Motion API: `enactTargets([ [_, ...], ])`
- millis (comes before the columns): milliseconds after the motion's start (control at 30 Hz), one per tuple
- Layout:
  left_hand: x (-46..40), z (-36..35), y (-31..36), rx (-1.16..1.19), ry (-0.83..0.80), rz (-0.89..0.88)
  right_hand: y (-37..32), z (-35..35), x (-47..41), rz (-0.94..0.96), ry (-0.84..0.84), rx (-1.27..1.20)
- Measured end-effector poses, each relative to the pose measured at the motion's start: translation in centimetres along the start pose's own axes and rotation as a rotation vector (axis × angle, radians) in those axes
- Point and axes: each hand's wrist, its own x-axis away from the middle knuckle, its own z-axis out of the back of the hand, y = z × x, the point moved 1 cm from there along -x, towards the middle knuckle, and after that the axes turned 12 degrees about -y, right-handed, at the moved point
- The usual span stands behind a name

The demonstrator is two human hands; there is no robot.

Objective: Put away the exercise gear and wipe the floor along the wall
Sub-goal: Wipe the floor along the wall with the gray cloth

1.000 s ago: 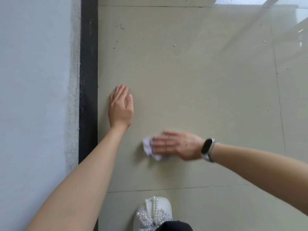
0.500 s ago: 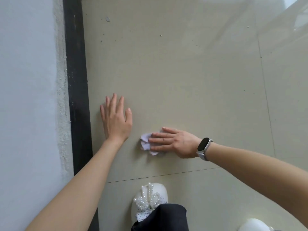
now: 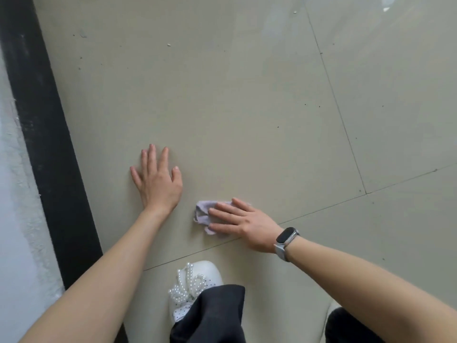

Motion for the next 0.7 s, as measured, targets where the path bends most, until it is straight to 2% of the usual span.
enactTargets([
  [67,0.6,-0.6,1.7,-0.009,-0.006,-0.011,3.5,0.6,3.0,-0.203,0.062,-0.038],
  [167,2.6,-2.6,5.2,-0.101,-0.072,-0.203,9.1,1.6,8.8,-0.863,0.226,-0.337],
  [233,4.1,-4.4,7.2,-0.198,-0.153,-0.340,10.1,2.1,11.7,-1.267,0.346,-0.519],
  [300,4.9,-5.6,8.1,-0.260,-0.200,-0.376,8.7,1.6,12.0,-1.467,0.397,-0.591],
  [400,4.5,-5.9,7.8,-0.261,-0.182,-0.296,6.5,1.4,8.8,-1.593,0.465,-0.656],
  [467,4.0,-5.4,7.2,-0.243,-0.169,-0.268,7.8,3.2,5.9,-1.576,0.504,-0.698],
  [533,3.8,-5.0,6.9,-0.259,-0.204,-0.273,10.3,5.5,2.8,-1.408,0.478,-0.689],
  [600,3.6,-4.9,6.9,-0.287,-0.236,-0.284,11.8,7.6,-0.2,-1.186,0.387,-0.616],
  [700,3.4,-4.5,6.5,-0.326,-0.241,-0.312,9.5,7.7,-3.4,-0.684,0.196,-0.363],
])
